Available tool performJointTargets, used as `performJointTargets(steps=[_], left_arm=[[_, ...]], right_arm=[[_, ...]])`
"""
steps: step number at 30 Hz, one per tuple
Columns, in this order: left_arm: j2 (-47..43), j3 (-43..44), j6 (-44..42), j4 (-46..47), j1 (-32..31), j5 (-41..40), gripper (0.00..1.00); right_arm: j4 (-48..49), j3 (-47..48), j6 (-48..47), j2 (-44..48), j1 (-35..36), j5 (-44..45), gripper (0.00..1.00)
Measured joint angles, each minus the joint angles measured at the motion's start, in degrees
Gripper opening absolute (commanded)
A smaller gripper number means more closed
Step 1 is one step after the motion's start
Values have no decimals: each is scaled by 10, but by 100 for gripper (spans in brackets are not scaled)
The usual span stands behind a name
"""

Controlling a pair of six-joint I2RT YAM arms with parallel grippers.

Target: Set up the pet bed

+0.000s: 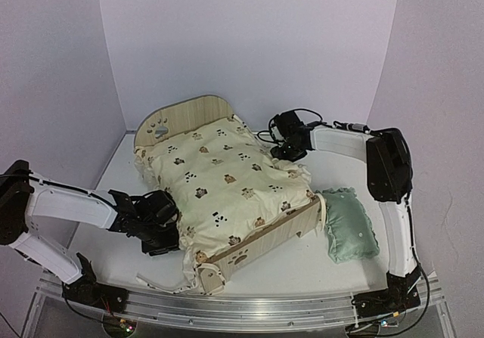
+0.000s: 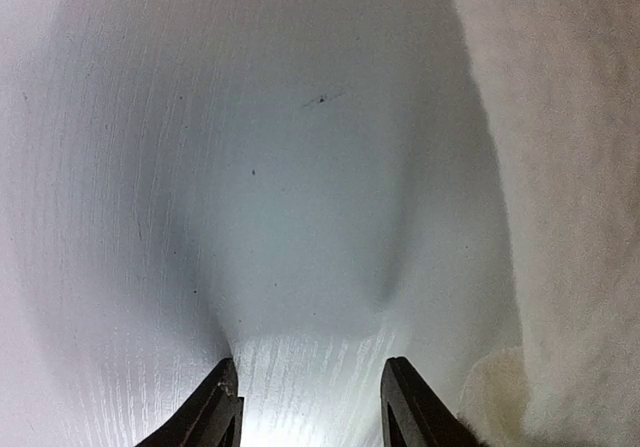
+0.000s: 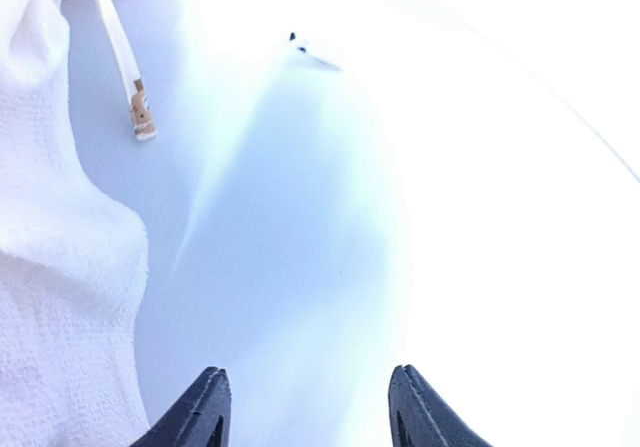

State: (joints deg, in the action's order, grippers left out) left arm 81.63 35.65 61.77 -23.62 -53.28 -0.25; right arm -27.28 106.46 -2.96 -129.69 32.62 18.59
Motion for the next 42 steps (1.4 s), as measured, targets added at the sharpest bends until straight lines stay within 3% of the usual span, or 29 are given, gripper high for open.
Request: performJointTargets(steps=[9,15,24,31,42], left_arm=[[-5,7,-23,-25,-21,-44,52],[-33,7,-70,-77,-26,-76,65],[-101,60,-134,-135,-37,-146,71],[-118,147,-173,-219,-31,-236,75],[-82,338,-354,-188,41,-319,84]], right_arm=[[3,-55,4,56,5,53,83],[-9,-82,1,96,20,94,97],[-30,-98,35,190,92,92,98],[-59,-159,89,293,85,62,98],[-68,-284,147,441,89,-72,98]])
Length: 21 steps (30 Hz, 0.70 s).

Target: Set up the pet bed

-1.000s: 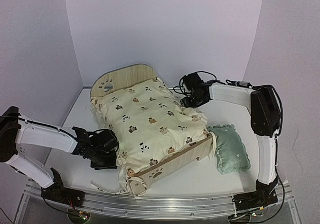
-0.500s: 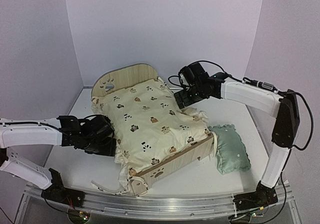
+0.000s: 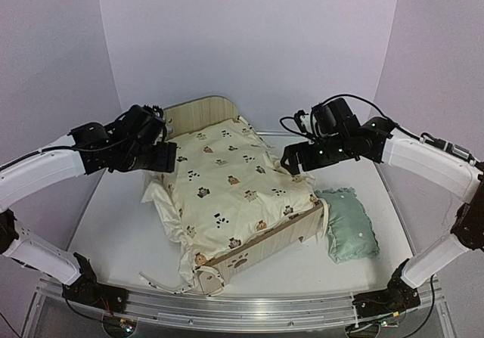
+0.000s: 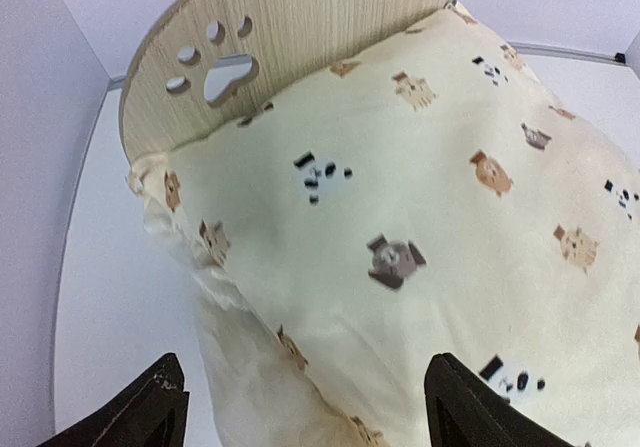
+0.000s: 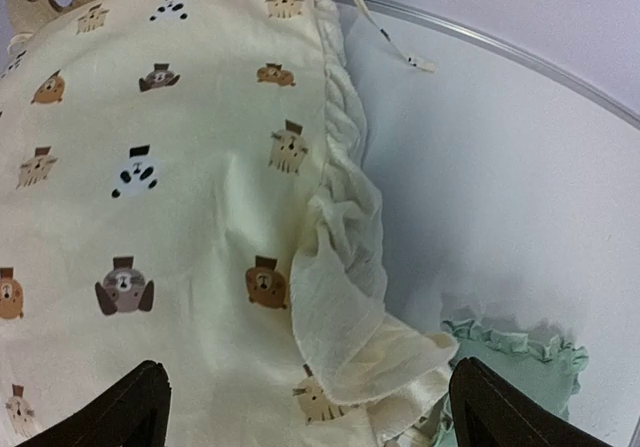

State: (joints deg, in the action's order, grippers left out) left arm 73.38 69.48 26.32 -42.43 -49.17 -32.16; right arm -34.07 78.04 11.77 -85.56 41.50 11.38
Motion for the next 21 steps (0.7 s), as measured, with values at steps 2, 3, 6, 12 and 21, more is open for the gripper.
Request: performJointTargets(steps=[2,3,6,12,21], left_arm=[[17,23,-39,25,32,4,85],[25,34,-58,38,48,6,85],[60,67,-113,68,81,5,86],[147,119,-223,129,154,51,87],[247,188,-308,171,309,202,87]], right_arm=[[-2,-26,8,18,2,-21,98],[-3,-39,11,27,3,-31,98],[-3,-73,22,55,6,-56,98],[-1,-138,39,109,20,-97,98],[1,-187,49,126,38,-136,98]])
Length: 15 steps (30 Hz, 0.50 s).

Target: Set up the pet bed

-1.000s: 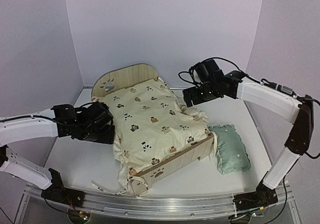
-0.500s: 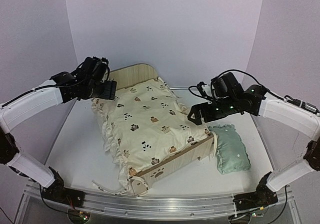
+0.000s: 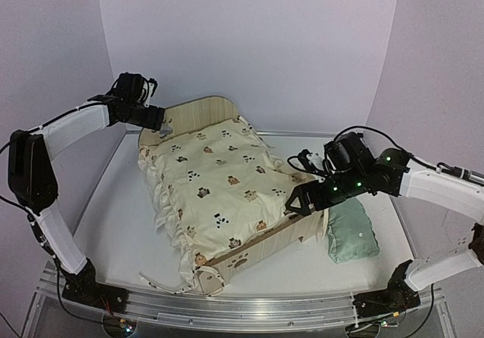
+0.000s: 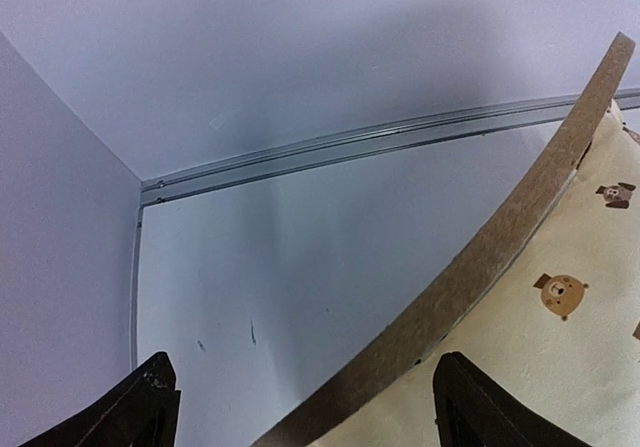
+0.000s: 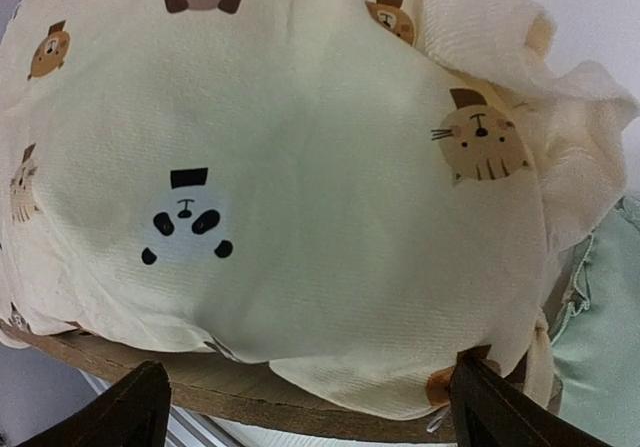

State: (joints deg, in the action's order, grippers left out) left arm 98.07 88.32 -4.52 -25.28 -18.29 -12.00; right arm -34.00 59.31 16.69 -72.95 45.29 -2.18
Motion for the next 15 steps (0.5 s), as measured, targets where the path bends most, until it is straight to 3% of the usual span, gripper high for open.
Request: performJointTargets(steps=[5,13,15], left_arm=[[40,33,-20,14,29,89,77],[69,34,-48,23,52,204,45],[69,34,-70,24,55,225,43]], right_arm=[[6,-8,3,-1,19,-9,98],[13,-16,19,12,75,18,98],[1,-16,27,29,83,30,97]])
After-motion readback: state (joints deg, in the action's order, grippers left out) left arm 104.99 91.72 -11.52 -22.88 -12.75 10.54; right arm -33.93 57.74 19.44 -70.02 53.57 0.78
